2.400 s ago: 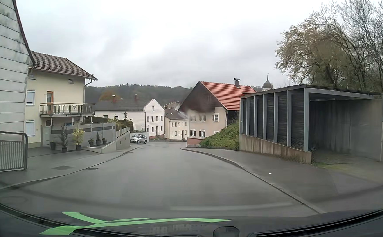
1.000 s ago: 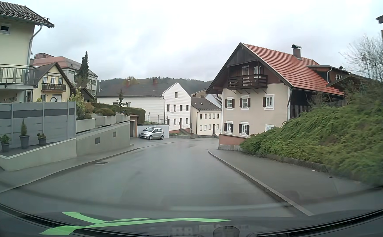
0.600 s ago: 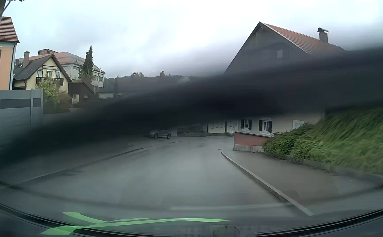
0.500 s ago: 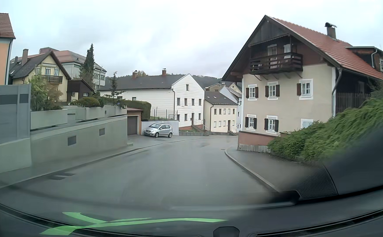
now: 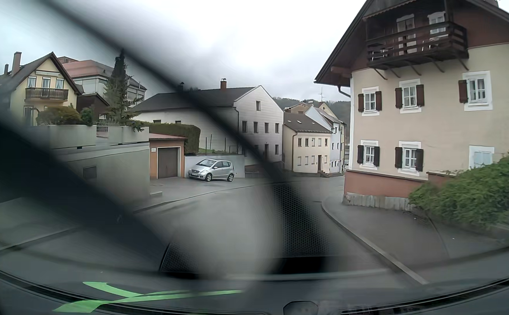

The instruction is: Follow the waypoints while adhering to traffic rules and regulations

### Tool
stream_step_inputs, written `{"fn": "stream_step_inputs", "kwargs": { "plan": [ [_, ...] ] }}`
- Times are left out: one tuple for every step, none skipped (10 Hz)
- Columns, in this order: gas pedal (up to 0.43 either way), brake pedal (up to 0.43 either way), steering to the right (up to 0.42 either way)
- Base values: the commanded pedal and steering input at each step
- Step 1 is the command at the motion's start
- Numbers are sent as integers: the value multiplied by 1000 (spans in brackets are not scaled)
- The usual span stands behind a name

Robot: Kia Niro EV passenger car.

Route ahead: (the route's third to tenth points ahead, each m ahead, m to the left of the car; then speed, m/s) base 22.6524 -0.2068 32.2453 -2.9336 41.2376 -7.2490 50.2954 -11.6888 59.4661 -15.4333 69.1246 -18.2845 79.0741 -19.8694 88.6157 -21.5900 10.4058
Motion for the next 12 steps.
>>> {"fn": "stream_step_inputs", "kwargs": {
  "plan": [
    [0,104,2],
    [0,104,7],
    [0,104,15],
    [0,98,19],
    [0,98,21],
    [0,91,24],
    [0,91,29],
    [0,98,36],
    [0,98,41],
    [0,104,45],
    [0,116,49],
    [0,122,56]
  ]
}}
